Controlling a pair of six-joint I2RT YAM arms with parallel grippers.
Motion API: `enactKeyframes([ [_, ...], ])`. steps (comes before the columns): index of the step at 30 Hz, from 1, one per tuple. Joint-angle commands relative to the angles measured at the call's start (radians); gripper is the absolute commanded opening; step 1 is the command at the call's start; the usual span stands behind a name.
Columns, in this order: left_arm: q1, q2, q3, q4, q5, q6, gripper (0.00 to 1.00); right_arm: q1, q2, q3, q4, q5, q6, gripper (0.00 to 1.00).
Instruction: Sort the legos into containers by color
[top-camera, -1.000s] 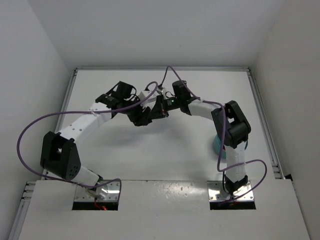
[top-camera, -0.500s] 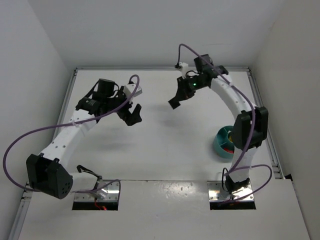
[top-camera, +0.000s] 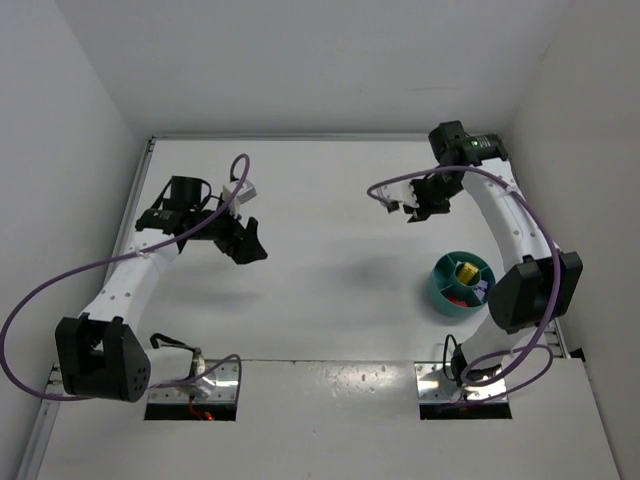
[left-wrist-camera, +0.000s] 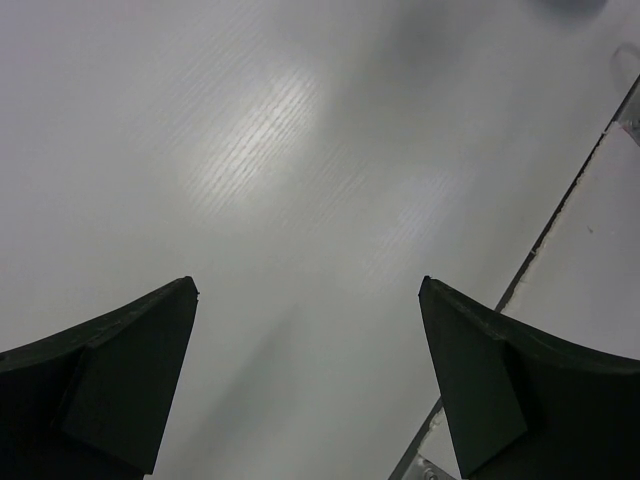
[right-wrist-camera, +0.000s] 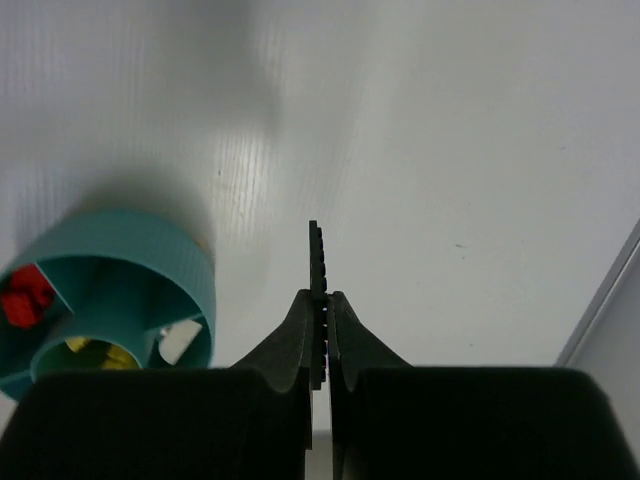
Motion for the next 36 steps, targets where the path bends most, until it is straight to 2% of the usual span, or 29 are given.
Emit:
enactKeyframes([
  [1,0.042,-0.022,-0.009,0.005,0.079,0.018,1.00,-0.009,-0.047,-0.059,-0.088,0.078,-0.447,0.00],
  [4,0.069,-0.022,-0.009,-0.005,0.099,0.018,1.00,-0.009,-0.076,-0.148,-0.088,0.141,-0.644,0.00],
  [13,0.109,-0.022,-0.019,-0.014,0.130,0.038,1.00,0.011,-0.237,-0.307,-0.097,0.279,-1.000,0.00],
  [20,0.127,-0.022,-0.019,-0.014,0.161,0.038,1.00,0.011,-0.380,-0.446,-0.097,0.292,-1.125,0.00],
  [28,0.127,-0.032,-0.028,-0.014,0.170,0.038,1.00,0.020,-0.401,-0.518,-0.097,0.226,-1.194,0.00],
  [36,0.136,-0.032,-0.028,-0.014,0.179,0.047,1.00,0.020,-0.392,-0.539,-0.097,0.255,-1.307,0.00],
])
